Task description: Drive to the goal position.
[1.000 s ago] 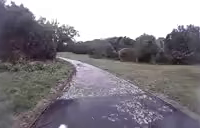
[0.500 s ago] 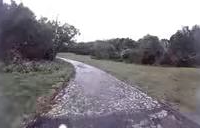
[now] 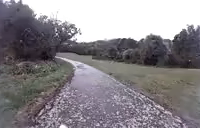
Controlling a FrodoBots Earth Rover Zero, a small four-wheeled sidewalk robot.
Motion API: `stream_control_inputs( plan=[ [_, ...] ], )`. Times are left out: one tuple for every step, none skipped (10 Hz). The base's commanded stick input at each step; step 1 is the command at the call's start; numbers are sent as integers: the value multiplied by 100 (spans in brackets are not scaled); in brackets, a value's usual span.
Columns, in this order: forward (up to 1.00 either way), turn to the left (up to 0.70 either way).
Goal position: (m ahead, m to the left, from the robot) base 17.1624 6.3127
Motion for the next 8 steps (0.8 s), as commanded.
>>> stream_control_inputs(
  plan=[
    [100, 0],
    [100, 0],
    [100, 0],
    [100, 0],
    [100, 0],
    [100, 0],
    [100, 0],
    [100, 0]
  ],
)
